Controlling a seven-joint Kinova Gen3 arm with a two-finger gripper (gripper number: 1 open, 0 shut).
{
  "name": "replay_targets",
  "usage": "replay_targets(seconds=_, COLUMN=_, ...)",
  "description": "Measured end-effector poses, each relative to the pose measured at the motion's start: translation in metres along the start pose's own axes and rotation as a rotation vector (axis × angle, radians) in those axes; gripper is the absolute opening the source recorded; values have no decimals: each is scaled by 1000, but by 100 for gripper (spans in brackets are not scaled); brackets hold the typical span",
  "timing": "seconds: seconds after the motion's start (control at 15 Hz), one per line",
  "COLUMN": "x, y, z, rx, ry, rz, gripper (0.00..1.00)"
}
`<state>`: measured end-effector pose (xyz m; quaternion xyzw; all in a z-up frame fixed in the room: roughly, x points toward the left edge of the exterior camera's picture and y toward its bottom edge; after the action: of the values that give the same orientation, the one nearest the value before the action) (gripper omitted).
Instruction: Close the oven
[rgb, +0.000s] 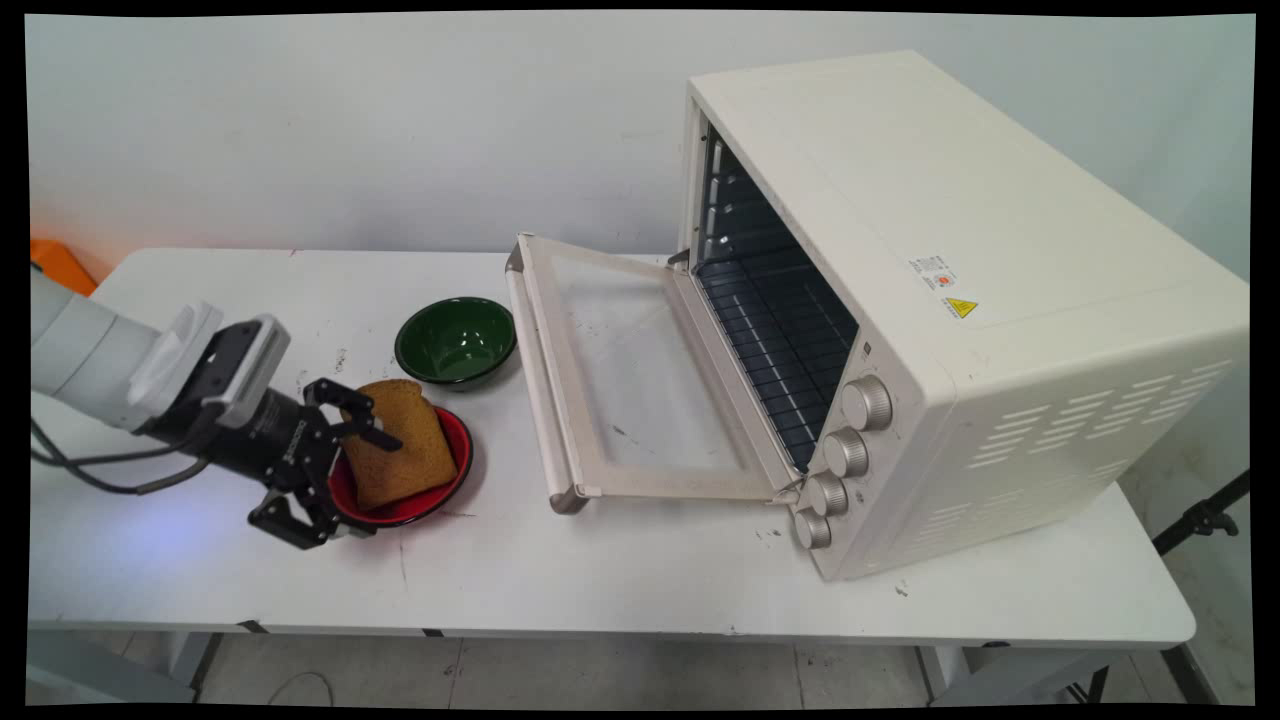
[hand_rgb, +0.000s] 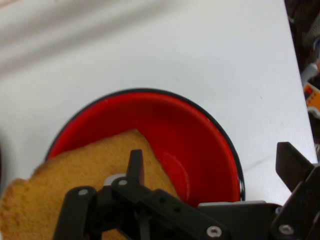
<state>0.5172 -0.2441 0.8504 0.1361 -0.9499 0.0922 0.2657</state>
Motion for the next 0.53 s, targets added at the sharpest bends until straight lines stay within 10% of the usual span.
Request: replay_targets(seconds=0.53, x=28, y=-23, z=7, rx=62, ry=38, rz=-96, gripper=100)
